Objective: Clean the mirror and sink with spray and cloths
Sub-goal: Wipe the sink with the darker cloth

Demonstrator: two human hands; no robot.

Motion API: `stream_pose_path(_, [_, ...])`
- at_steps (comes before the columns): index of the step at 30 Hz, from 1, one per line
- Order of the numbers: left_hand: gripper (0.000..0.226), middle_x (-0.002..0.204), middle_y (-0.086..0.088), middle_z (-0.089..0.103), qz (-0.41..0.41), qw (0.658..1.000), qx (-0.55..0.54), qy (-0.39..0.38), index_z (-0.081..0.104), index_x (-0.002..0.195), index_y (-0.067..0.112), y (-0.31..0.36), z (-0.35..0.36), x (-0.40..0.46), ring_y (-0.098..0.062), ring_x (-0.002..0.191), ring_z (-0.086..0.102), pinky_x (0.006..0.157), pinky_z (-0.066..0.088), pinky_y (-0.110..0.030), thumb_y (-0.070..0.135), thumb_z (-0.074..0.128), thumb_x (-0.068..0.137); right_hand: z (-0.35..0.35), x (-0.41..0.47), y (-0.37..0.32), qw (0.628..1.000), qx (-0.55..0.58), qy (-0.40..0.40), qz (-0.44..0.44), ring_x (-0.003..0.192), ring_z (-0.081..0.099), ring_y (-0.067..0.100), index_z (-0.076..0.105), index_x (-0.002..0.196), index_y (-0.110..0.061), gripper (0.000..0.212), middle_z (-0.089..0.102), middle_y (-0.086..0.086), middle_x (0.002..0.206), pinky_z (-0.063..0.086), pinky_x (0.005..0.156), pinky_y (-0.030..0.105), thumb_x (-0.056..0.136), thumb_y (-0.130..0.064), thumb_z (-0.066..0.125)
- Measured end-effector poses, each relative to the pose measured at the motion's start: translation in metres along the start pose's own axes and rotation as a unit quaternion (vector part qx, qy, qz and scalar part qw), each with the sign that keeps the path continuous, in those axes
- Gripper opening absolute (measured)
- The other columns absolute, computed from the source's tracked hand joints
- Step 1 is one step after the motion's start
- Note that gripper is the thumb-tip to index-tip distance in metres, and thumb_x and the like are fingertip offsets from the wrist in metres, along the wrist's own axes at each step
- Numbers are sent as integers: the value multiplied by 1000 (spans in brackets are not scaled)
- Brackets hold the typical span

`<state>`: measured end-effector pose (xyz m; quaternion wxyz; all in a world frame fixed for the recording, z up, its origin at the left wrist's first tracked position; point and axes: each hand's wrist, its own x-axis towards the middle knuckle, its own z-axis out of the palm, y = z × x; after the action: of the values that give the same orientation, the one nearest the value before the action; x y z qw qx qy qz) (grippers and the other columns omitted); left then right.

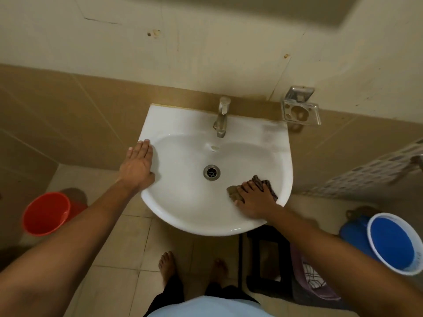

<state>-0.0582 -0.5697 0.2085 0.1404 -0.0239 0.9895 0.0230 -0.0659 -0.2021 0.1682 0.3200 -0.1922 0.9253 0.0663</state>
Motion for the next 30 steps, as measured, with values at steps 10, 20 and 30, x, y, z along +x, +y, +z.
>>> stream_pose_path(10, [93, 161, -15, -5, 72, 997, -16, 2, 5, 151, 0, -21, -2, 11, -28, 149, -4, 121, 2, -41, 33, 58, 83, -30, -9, -175, 961, 270, -21, -53, 129, 48, 34, 32, 153, -20, 53, 55, 15, 137, 24, 113, 45, 107, -44, 20])
stream_pose_path(20, [94, 161, -16, -6, 95, 995, -22, 5, 6, 151, 0, -28, 4, 19, -29, 149, -6, 121, 6, -46, 31, 59, 80, -1, 2, -138, 977, 207, -13, -42, 132, 41, 30, 21, 154, -43, 69, 47, 4, 143, 32, 110, 55, 93, -73, 8])
stream_pose_path(30, [93, 161, -18, -3, 80, 996, 2, 25, 8, 151, -1, -20, 8, 25, -30, 149, -4, 122, 4, -43, 32, 59, 81, -8, 15, -42, 995, 85, -49, 23, 154, -9, 20, 6, 159, -32, 74, -4, -4, 168, -4, 120, 53, 98, -63, 31])
